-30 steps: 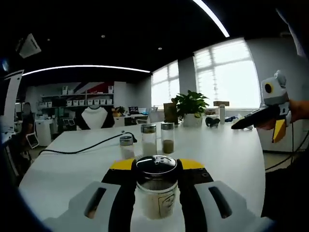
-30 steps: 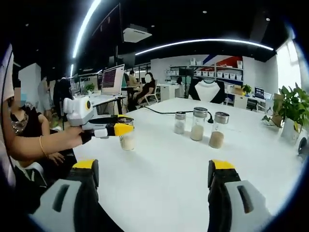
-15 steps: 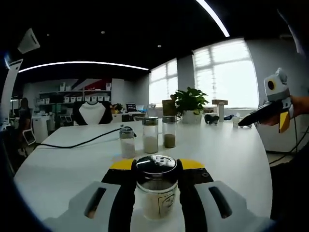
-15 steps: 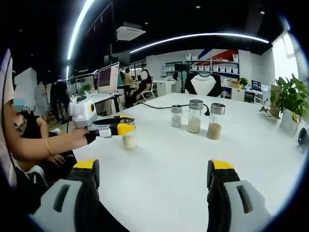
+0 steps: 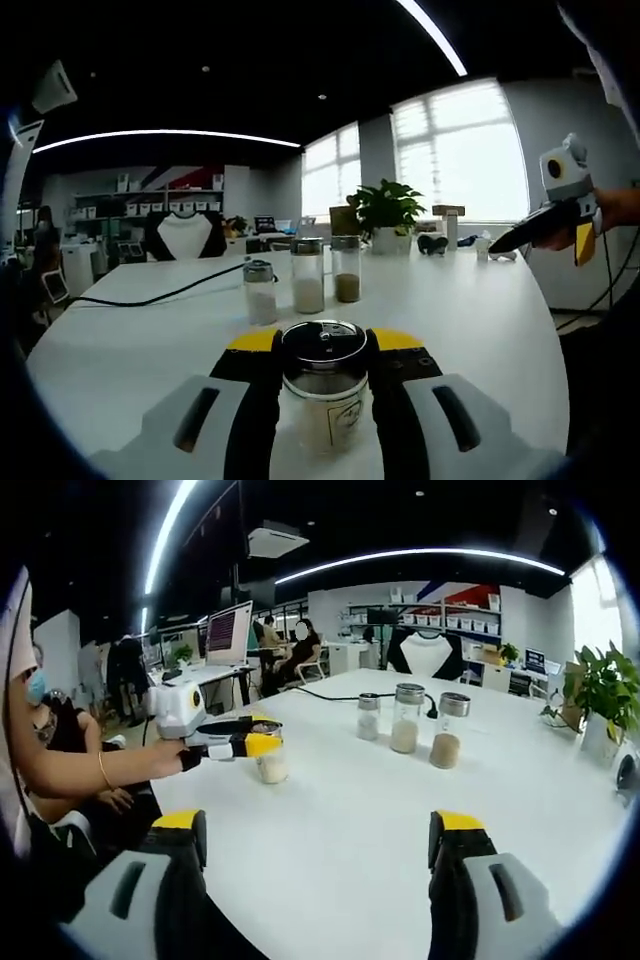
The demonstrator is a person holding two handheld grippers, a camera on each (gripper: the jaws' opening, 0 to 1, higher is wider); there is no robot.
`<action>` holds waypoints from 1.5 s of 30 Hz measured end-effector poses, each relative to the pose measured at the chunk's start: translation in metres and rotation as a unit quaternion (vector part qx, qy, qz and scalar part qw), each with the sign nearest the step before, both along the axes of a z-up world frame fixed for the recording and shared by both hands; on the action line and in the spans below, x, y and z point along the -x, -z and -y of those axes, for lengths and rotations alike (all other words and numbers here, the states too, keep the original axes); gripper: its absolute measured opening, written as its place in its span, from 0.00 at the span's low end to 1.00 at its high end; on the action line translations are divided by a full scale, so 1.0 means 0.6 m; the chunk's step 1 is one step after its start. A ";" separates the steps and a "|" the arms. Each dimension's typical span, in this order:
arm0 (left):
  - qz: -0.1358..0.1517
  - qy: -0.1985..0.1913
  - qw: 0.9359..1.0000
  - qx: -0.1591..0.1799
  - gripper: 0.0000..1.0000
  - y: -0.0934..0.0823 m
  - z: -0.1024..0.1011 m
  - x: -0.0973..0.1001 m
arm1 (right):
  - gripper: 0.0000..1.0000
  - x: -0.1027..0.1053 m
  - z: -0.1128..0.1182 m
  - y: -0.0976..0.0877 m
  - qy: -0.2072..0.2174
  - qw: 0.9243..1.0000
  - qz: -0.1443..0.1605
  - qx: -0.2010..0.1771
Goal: Rotate the seasoning bottle until the label or dispensing opening points toward the visible target arrow and the bottle remains upright within the marked orientation range
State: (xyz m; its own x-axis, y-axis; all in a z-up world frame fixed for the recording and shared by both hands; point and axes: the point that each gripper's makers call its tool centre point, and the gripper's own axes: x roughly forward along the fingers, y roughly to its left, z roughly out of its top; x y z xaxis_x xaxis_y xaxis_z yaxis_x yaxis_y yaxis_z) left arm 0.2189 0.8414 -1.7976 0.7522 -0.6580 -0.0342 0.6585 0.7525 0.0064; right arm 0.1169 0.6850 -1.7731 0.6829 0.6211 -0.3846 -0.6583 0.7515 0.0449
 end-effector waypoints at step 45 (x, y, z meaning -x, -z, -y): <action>-0.006 -0.148 0.989 0.006 1.00 -0.133 -0.109 -0.013 | 0.92 -0.001 0.027 -0.039 0.008 0.998 0.033 -0.056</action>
State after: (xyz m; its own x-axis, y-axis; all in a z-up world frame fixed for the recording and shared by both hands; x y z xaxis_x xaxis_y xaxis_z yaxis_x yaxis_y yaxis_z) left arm 0.2269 0.9065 -1.7177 0.9114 -0.4097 -0.0381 0.4096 0.9122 -0.0102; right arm 0.1176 0.6690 -1.7497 0.7155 0.6456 -0.2671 -0.6498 0.7553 0.0851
